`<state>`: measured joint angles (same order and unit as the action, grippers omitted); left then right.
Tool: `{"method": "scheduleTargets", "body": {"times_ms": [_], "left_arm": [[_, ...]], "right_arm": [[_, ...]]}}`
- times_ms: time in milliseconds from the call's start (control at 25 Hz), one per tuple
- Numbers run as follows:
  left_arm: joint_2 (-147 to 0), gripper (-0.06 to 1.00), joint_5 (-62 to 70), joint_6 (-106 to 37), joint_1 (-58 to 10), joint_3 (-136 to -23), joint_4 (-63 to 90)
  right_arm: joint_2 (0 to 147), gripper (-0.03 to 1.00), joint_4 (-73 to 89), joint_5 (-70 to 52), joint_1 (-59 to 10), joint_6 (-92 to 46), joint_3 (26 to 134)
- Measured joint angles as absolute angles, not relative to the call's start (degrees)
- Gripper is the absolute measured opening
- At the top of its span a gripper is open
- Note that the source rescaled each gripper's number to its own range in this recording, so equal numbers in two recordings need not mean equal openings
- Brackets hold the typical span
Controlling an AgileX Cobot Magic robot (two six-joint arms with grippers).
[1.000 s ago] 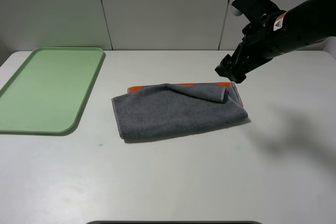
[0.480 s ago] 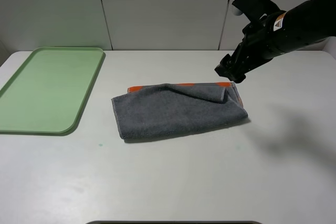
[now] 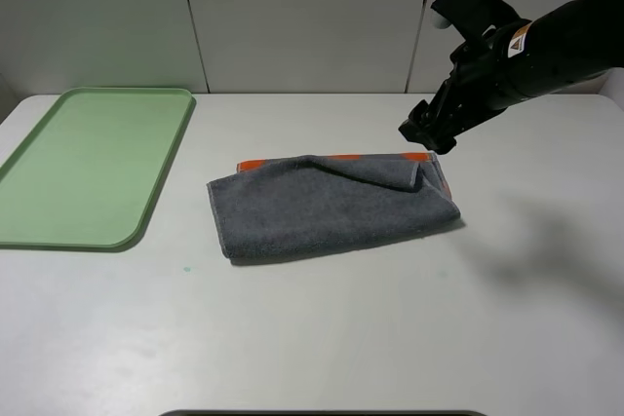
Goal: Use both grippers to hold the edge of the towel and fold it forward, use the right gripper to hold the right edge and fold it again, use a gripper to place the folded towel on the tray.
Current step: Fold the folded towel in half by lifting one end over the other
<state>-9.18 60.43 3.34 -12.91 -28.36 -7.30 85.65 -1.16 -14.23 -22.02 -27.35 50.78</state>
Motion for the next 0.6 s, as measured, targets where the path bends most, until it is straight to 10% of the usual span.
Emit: {"method": "scheduleTargets", "body": {"times_ms": [600], "left_arm": [[0.2,1.0,60.4,3.5,-7.9,-28.0,-6.8]], "right_arm": [[85.7,1.0,-1.0,-13.8,-22.0,-20.2,50.8]]}}
